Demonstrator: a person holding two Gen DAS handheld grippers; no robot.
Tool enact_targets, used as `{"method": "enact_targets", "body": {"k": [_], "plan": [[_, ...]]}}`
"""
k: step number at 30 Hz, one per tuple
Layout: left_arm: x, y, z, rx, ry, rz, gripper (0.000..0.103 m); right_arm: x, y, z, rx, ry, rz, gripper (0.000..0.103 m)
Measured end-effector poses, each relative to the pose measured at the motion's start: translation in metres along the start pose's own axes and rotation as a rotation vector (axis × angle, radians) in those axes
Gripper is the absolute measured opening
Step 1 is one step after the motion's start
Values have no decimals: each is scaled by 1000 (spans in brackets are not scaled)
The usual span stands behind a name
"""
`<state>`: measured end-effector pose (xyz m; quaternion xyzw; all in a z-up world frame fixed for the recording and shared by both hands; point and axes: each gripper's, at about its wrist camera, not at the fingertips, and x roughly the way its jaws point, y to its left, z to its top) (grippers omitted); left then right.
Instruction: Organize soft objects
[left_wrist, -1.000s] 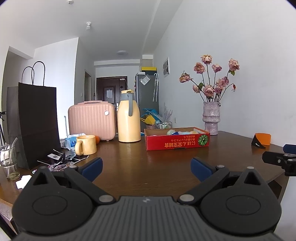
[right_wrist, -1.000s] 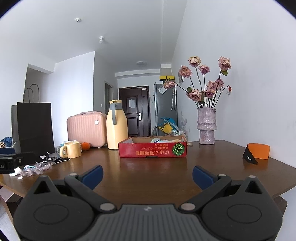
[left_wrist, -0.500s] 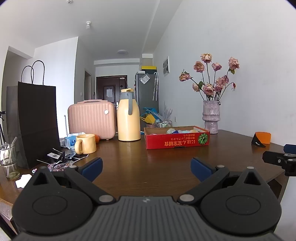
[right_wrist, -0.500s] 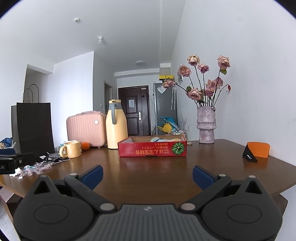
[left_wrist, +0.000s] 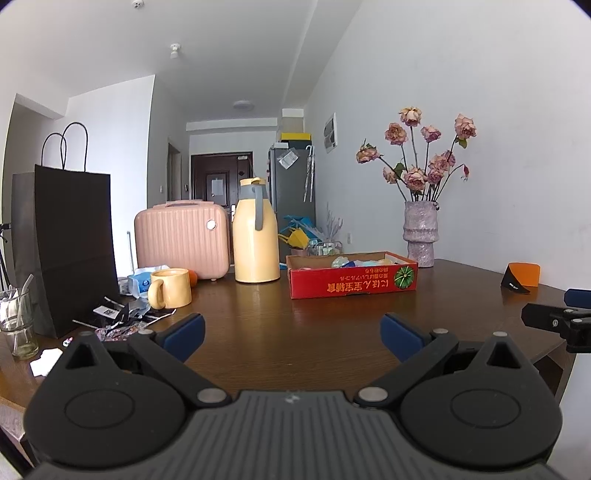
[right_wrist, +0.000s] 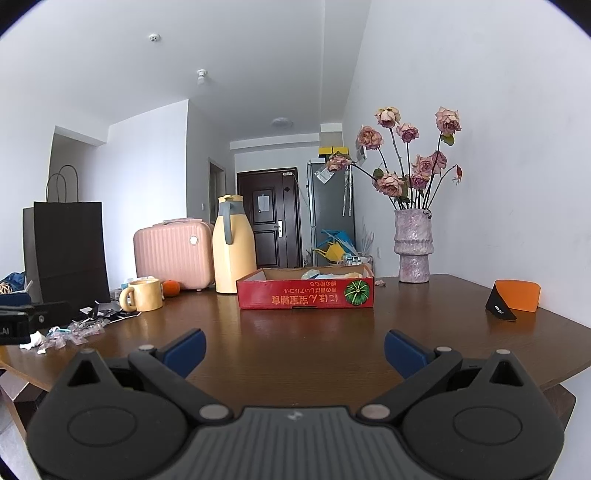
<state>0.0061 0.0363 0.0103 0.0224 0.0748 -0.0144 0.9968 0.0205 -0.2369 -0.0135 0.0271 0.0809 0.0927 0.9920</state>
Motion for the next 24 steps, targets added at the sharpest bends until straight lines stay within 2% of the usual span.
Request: {"method": "enact_targets", "body": {"k": [18, 24], "plan": [[2, -1, -2, 17, -13, -22, 103, 4, 0, -1, -5, 18, -3, 103], [1, -2, -4, 24, -21, -9, 103, 6, 1, -3, -12, 23, -13, 103]]}}
